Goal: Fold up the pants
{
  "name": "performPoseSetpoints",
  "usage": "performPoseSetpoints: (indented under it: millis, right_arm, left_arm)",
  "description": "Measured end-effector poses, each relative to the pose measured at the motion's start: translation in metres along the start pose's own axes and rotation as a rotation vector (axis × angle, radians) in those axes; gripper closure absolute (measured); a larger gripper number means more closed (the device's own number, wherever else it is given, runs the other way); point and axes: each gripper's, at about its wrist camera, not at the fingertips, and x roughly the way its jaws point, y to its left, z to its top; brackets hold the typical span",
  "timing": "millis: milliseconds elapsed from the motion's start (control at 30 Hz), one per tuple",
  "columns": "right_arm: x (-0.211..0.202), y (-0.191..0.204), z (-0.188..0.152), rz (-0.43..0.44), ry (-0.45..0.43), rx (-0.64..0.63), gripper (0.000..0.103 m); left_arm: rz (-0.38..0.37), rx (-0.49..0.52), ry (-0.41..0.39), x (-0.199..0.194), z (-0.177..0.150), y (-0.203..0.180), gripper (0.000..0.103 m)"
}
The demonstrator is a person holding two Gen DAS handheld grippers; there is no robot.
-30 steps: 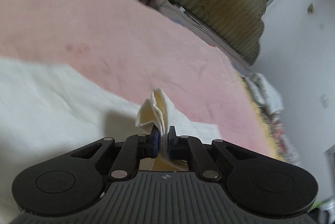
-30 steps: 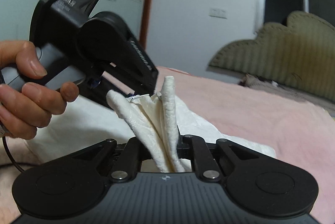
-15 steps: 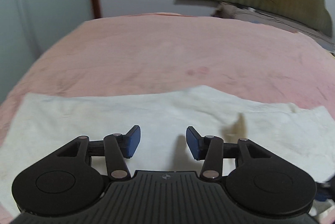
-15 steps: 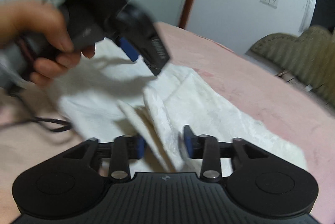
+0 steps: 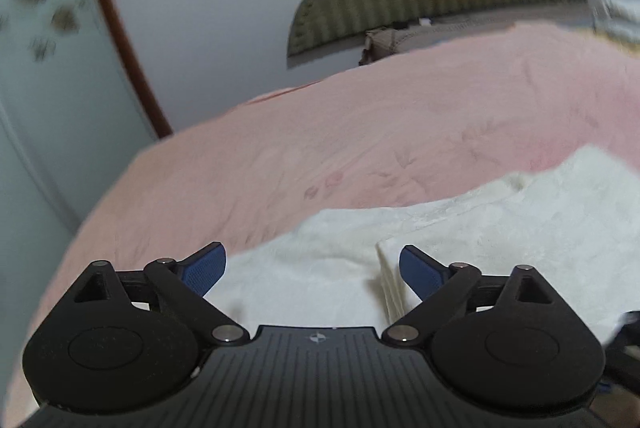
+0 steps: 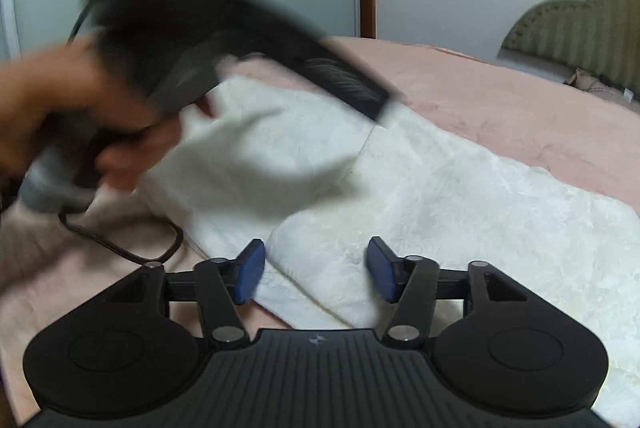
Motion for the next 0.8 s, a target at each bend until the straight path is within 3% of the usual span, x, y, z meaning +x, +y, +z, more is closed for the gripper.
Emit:
performPoseSetpoints:
  millis: [67, 233, 333, 433, 567, 800]
  right_arm:
    - [-0.003, 0.006, 0.003, -0.009, -0.009, -0.014, 0.045]
    - [-0.017, 0.003, 0.010, 0.002, -0.082, 0.019, 0.046]
    - [-0.009, 0.000, 0.006, -0.012, -0.042, 0.046, 0.046]
    - [-0.003, 0.000, 0.000, -0.013, -0.025, 0.055, 0.045]
    - [0.000, -0.003, 0.003, -0.034, -0.017, 0.052, 0.035]
    - [-0.017, -0.009, -0.002, -0.025, -0.065, 0.081, 0.035]
  left_arm:
    - [0.049, 0.082, 0.056, 0.028, -0.003, -0.016, 0.008]
    - [0.054, -0.080, 0.071, 0.032, -0.005, 0.004, 0.007]
    - [0.088, -0.100, 0.088, 0.020, -0.012, 0.013, 0.006]
    - [0.081, -0.138, 0.115, 0.008, -0.022, 0.021, 0.004]
    - [0.024, -0.242, 0.169, 0.001, -0.040, 0.031, 0.001]
    - [0.012, -0.305, 0.157, -0.004, -0.058, 0.031, 0.000]
